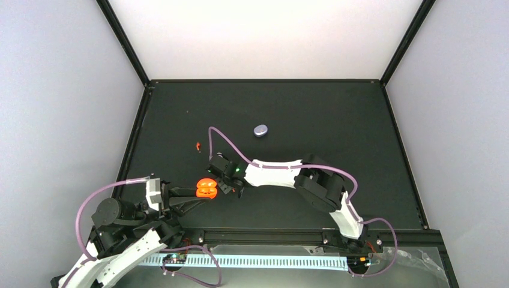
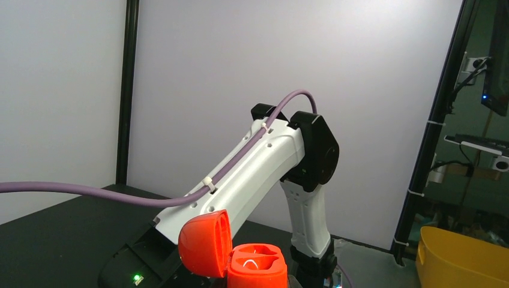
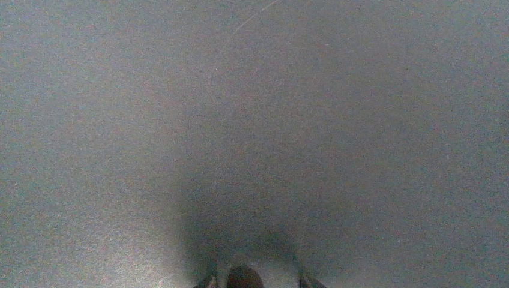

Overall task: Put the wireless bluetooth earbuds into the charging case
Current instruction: Pick up the earbud from the center of the board.

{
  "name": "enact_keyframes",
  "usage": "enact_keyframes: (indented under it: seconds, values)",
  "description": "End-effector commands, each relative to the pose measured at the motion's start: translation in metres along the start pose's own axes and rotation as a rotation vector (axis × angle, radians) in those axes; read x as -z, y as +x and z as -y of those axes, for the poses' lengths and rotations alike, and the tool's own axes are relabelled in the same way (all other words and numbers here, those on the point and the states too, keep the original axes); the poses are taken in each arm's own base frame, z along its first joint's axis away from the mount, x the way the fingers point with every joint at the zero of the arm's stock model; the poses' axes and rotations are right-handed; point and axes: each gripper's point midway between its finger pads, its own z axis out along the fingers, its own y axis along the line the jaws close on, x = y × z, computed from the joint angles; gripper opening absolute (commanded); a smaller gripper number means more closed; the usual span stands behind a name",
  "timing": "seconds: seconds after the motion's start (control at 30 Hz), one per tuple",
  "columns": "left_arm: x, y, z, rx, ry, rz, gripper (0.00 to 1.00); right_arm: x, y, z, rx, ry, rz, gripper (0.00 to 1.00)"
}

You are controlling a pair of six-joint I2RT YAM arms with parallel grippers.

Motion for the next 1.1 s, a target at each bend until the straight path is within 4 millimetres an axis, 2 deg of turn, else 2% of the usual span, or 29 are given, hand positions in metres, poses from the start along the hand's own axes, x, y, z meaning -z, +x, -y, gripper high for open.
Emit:
enact_keyframes:
  seconds: [0.0, 0.27, 1.07]
  values:
    - [0.015, -0.01, 0.007, -0.023, 0.007, 0.053, 0.02, -0.014, 0.033, 0.009, 0.025, 0.087, -0.105, 0.35]
    - [0.018, -0.011, 0.009, -0.025, 0.013, 0.062, 0.02, -0.016, 0.042, 0.008, 0.03, 0.096, -0.122, 0.3]
    - [0.017, -0.01, 0.007, -0.023, 0.001, 0.06, 0.01, -0.005, 0.04, 0.009, 0.011, 0.087, -0.096, 0.24]
